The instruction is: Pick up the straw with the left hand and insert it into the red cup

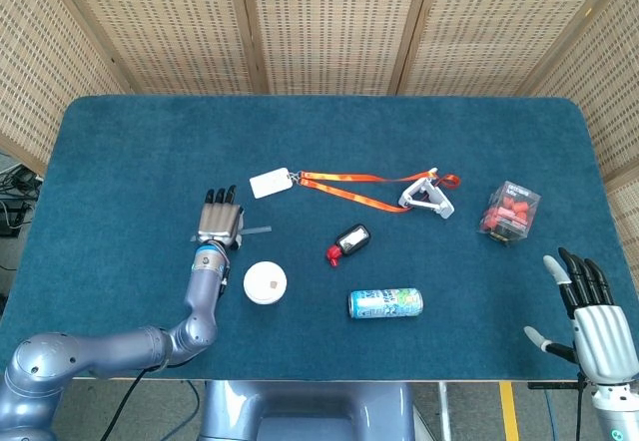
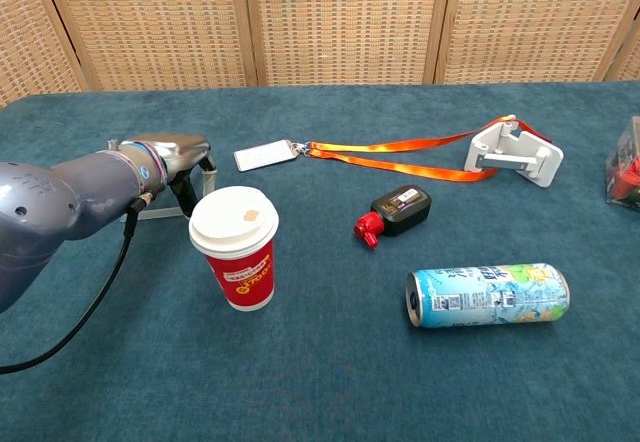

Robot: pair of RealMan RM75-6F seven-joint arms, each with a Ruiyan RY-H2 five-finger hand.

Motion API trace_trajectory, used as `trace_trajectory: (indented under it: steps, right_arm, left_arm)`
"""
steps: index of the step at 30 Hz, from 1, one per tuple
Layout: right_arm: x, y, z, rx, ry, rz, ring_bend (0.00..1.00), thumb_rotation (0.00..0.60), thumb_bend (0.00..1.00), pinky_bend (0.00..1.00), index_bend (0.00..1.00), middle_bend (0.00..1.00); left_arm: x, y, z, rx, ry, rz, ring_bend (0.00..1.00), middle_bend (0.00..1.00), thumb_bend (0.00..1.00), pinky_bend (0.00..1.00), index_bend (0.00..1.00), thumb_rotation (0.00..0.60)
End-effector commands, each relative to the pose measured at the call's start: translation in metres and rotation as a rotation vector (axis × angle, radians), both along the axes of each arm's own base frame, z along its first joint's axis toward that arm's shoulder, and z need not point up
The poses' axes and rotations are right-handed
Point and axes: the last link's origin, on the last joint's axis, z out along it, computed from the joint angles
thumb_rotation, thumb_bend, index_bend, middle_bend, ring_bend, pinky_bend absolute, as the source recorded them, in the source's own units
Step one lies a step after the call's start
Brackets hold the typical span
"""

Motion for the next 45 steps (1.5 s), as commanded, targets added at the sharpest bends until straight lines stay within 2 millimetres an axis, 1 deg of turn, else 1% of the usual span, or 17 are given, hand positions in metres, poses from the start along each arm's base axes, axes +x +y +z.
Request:
trace_trajectory:
  steps: [1,11,14,17,22,26,28,30,32,34,38,42,45]
  right_arm:
    - [0.001,0.001,0.0,-0.001,0.001,0.004,0.0,0.6,0.05,0.0,0.09,0.0]
    - [0.005,0.003,-0.001,-0.001,0.004,0.018,0.0,0.6,0.05,0.0,0.1,0.0]
    - [0.006,0.004,-0.001,-0.001,0.004,0.022,0.0,0.6,0.05,0.0,0.1,0.0]
    - [0.008,0.004,-0.001,-0.003,0.004,0.029,0.0,0.6,0.05,0.0,0.1,0.0]
    - [0.008,0.005,-0.001,-0.004,0.004,0.032,0.0,0.6,0.05,0.0,0.1,0.0]
    - [0.009,0.006,0.0,-0.008,0.003,0.037,0.0,0.6,0.05,0.0,0.1,0.0]
    - [0.009,0.006,0.0,-0.008,0.004,0.038,0.0,0.6,0.05,0.0,0.1,0.0]
    - [0.01,0.006,-0.001,-0.007,0.007,0.04,0.0,0.6,0.05,0.0,0.1,0.0]
    - [0.01,0.006,-0.001,-0.007,0.008,0.04,0.0,0.6,0.05,0.0,0.1,0.0]
    - [0.01,0.006,-0.001,-0.006,0.01,0.04,0.0,0.6,0.05,0.0,0.1,0.0]
    - [0.01,0.006,-0.002,-0.004,0.01,0.04,0.0,0.6,0.05,0.0,0.1,0.0]
    - [0.009,0.006,-0.005,0.005,0.015,0.034,0.0,0.6,0.05,0.0,0.1,0.0]
    - [0.009,0.005,-0.007,0.012,0.02,0.034,0.0,0.6,0.05,0.0,0.1,0.0]
  left_arm:
    - [-0.002,-0.001,-0.001,-0.002,0.017,-0.003,0.0,0.0,0.37,0.0,0.54,0.6]
    - [-0.01,-0.007,-0.003,-0.017,0.026,0.002,0.0,0.0,0.38,0.0,0.54,0.6]
    - [-0.011,-0.008,-0.003,-0.013,0.019,-0.001,0.0,0.0,0.43,0.0,0.56,0.6]
    - [-0.011,-0.009,0.001,0.003,-0.003,-0.005,0.0,0.0,0.45,0.0,0.59,0.6]
    - [-0.007,-0.006,0.016,0.048,-0.055,-0.028,0.0,0.0,0.45,0.0,0.59,0.6]
    - [0.002,-0.001,0.044,0.123,-0.174,-0.044,0.0,0.0,0.45,0.0,0.59,0.6]
    - [0.005,-0.002,0.054,0.147,-0.232,-0.057,0.0,0.0,0.45,0.0,0.59,0.6]
    - [0.014,-0.003,0.068,0.201,-0.348,-0.079,0.0,0.0,0.45,0.0,0.59,0.6]
    - [0.018,-0.007,0.078,0.223,-0.426,-0.109,0.0,0.0,0.45,0.0,0.58,0.6]
    - [0.024,-0.012,0.088,0.237,-0.514,-0.134,0.0,0.0,0.45,0.0,0.58,0.6]
    - [0.033,-0.024,0.101,0.233,-0.652,-0.158,0.0,0.0,0.45,0.0,0.59,0.6]
    - [0.044,-0.041,0.116,0.2,-0.853,-0.159,0.0,0.0,0.45,0.0,0.6,0.6]
    - [0.053,-0.056,0.125,0.128,-1.056,-0.119,0.0,0.0,0.45,0.0,0.6,0.6]
